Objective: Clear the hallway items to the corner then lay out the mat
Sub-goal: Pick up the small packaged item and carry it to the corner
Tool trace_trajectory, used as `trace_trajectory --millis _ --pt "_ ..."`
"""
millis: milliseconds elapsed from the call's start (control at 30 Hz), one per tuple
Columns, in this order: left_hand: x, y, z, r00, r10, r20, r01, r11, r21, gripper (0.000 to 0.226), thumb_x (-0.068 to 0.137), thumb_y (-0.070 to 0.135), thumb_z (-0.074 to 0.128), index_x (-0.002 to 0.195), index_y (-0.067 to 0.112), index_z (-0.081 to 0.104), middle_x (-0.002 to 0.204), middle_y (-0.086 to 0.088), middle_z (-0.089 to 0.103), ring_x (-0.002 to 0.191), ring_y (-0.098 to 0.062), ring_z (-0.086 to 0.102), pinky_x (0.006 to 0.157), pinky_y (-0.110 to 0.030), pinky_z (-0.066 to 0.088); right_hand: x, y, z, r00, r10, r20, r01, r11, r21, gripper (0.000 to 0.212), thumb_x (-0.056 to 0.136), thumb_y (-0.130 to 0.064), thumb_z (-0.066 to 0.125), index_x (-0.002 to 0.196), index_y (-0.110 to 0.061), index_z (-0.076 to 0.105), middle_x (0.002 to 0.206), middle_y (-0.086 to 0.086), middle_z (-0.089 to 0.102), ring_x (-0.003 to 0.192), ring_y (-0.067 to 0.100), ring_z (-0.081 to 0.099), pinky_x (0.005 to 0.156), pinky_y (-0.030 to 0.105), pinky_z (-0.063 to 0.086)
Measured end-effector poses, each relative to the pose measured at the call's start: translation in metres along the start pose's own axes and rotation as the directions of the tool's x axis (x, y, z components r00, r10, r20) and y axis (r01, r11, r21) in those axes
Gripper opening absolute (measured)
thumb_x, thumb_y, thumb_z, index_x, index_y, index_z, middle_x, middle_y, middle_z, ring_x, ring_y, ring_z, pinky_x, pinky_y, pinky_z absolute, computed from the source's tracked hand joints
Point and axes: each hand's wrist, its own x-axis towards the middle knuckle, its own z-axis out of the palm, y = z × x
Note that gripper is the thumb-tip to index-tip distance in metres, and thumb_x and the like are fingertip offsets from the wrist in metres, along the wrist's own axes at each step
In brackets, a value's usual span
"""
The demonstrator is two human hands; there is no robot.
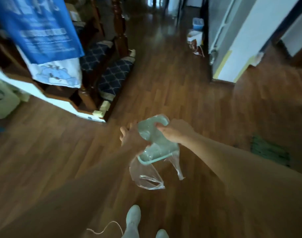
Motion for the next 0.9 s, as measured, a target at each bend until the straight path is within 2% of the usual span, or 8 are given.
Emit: trace_trajectory --millis 67,167,267,367,567,767,900 --pt "-0.007 -0.019 -0.048 0.994 -0.053 -0.092 0.049 0.998 -0.051 0.091 0.069 0.020 0.079 0.141 0.029 0.025 0.129 -0.010 0.027 0.121 -0.036 0.040 0.099 -0.043 0.044 -0.001 -0.056 -0.006 0.994 -0.108 0.017 0.109 0.993 -0.036 0.075 0.080 -0.080 0.023 0.069 -0.014 0.056 0.057 0.000 0.055 0.046 0.014 0.053 0.050 0.028 0.046" --pt "-0.018 -0.054 -0.115 0.966 -0.141 -0.215 0.115 0.985 -0.130 0.088 0.070 0.019 0.079 0.141 0.033 0.027 0.128 -0.010 0.029 0.120 -0.035 0.040 0.099 -0.044 0.042 -0.005 -0.139 -0.004 0.957 -0.290 0.021 0.291 0.952 -0.092 0.070 0.085 -0.074 0.025 0.097 -0.016 0.061 0.076 0.002 0.061 0.065 0.018 0.060 0.061 0.032 0.054" --pt "-0.029 -0.100 -0.178 0.923 -0.236 -0.304 0.181 0.963 -0.199 0.084 0.071 0.018 0.077 0.139 0.033 0.029 0.128 -0.010 0.028 0.119 -0.035 0.038 0.095 -0.041 0.041 -0.011 -0.225 0.012 0.873 -0.482 0.076 0.488 0.859 -0.151 0.064 0.090 -0.066 0.029 0.112 -0.018 0.063 0.099 0.010 0.065 0.088 0.027 0.063 0.069 0.033 0.050" --pt "-0.037 -0.156 -0.239 0.872 -0.329 -0.362 0.236 0.931 -0.277 0.083 0.072 0.017 0.076 0.139 0.032 0.029 0.128 -0.011 0.027 0.118 -0.036 0.036 0.093 -0.039 0.040 -0.017 -0.315 0.038 0.817 -0.564 0.121 0.577 0.801 -0.160 0.073 0.087 -0.069 0.029 0.108 -0.009 0.062 0.106 0.016 0.066 0.087 0.033 0.062 0.060 0.030 0.040" --pt "-0.039 -0.245 -0.347 0.763 -0.485 -0.427 0.339 0.863 -0.374 0.085 0.072 0.019 0.076 0.141 0.032 0.028 0.129 -0.010 0.028 0.119 -0.036 0.039 0.094 -0.037 0.040 -0.022 -0.472 0.090 0.721 -0.664 0.197 0.693 0.684 -0.229 0.083 0.086 -0.071 0.028 0.120 -0.001 0.057 0.123 0.023 0.058 0.112 0.033 0.057 0.077 0.031 0.039" --pt "-0.019 -0.307 -0.440 0.664 -0.574 -0.480 0.403 0.815 -0.417 0.083 0.073 0.020 0.075 0.140 0.031 0.028 0.130 -0.011 0.028 0.121 -0.036 0.038 0.093 -0.039 0.042 -0.010 -0.601 0.126 0.649 -0.730 0.216 0.761 0.623 -0.180 0.081 0.086 -0.071 0.032 0.120 -0.002 0.058 0.120 0.024 0.060 0.106 0.035 0.060 0.075 0.032 0.041" --pt "0.014 -0.352 -0.497 0.616 -0.613 -0.495 0.414 0.786 -0.459 0.083 0.073 0.019 0.075 0.141 0.031 0.029 0.131 -0.011 0.028 0.122 -0.036 0.038 0.097 -0.040 0.041 0.011 -0.684 0.147 0.613 -0.750 0.247 0.790 0.584 -0.187 0.073 0.085 -0.071 0.033 0.106 -0.007 0.062 0.105 0.023 0.061 0.099 0.034 0.062 0.068 0.028 0.036"
